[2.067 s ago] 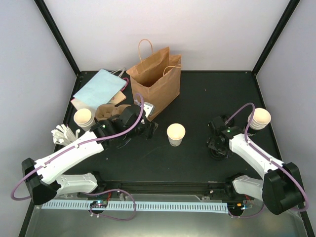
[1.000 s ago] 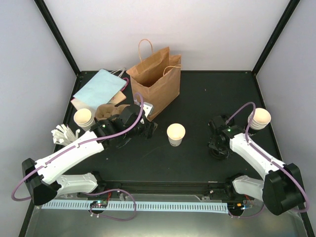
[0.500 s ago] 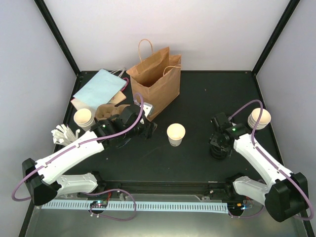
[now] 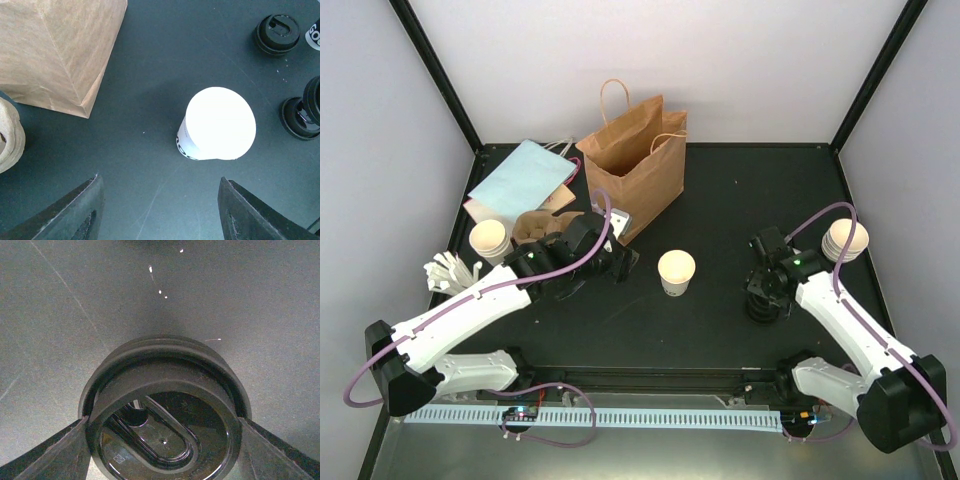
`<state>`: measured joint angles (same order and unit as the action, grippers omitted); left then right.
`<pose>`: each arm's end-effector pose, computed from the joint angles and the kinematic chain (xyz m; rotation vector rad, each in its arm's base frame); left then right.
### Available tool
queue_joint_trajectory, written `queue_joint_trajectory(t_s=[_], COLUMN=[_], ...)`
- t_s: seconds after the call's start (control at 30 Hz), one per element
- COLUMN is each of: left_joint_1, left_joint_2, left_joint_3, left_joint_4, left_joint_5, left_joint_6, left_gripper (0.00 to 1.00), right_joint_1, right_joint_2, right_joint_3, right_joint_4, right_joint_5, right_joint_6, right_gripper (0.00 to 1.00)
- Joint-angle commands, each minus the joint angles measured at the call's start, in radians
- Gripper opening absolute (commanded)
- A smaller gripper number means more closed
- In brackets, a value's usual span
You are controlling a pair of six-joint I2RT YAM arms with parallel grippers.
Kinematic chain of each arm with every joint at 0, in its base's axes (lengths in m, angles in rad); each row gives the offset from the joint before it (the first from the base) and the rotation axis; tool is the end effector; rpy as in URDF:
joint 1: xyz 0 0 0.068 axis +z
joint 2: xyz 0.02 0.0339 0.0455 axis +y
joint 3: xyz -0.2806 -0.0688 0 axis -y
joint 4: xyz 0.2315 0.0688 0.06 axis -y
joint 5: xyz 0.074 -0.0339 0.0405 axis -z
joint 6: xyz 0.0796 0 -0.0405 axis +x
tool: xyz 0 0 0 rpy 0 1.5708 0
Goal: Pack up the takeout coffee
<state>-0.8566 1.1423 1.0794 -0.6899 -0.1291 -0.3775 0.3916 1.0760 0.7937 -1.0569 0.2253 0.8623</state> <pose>0.1714 -0.1821 0.3095 0.4963 2.3109 -0.4680 0.1552 0.0449 0.2060 0.6942 2.7358 -0.0660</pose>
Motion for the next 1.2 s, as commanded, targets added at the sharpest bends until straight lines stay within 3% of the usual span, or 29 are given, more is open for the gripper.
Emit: queue_joint_trajectory(t_s=[0.0,0.2,0.3,0.6,0.73,0.83,0.93,1.03,1.13,1.17], left_joint_1=[0.008,0.009,0.009,0.011,0.011,0.011,0.011,0.013,0.013,0.013], left_joint_2=[-0.022,-0.023,-0.024,-0.011,-0.006,-0.001,-0.002,0.001,0.003,0.004], left_joint_3=[0.024,0.028,0.021,0.022,0.026,0.033,0.028,0.031,0.034,0.032], left_joint_4=[-0.008,-0.016,0.003,0.011,0.003,-0.003,0.001,0.003,0.006,0.014], left_joint_5=[0.012,0.013,0.013,0.029,0.030,0.034,0.030,0.035,0.036,0.035], left_joint_6=[0.001,-0.003,0.000,0.002,0.003,0.006,0.009,0.013,0.014,0.015], left_gripper=[0.64,0.64,0.64,0.65,0.65,0.65,0.65,0.65,0.65,0.65], right_joint_1=[-0.015,-0.004,-0.015,-0.008,-0.008,-0.014,-0.018,-0.025,-0.038,-0.061], right_joint_2=[-0.033,-0.049,-0.049,-0.058,-0.060,-0.028,-0.042,-0.007,-0.030,-0.019], right_joint_3=[0.010,-0.016,-0.033,-0.041,-0.113,-0.056,-0.090,-0.011,-0.074,-0.059], right_joint_4=[-0.014,-0.022,-0.015,-0.013,0.051,-0.009,0.037,-0.041,0.027,0.000], right_joint_5=[-0.023,-0.020,-0.115,-0.062,0.005,-0.058,0.032,-0.054,-0.005,-0.095], right_joint_6=[-0.008,0.005,0.001,0.069,0.103,0.090,0.092,0.068,0.076,0.051], right_gripper=[0.76,0.77,0.77,0.71,0.76,0.76,0.79,0.78,0.79,0.78])
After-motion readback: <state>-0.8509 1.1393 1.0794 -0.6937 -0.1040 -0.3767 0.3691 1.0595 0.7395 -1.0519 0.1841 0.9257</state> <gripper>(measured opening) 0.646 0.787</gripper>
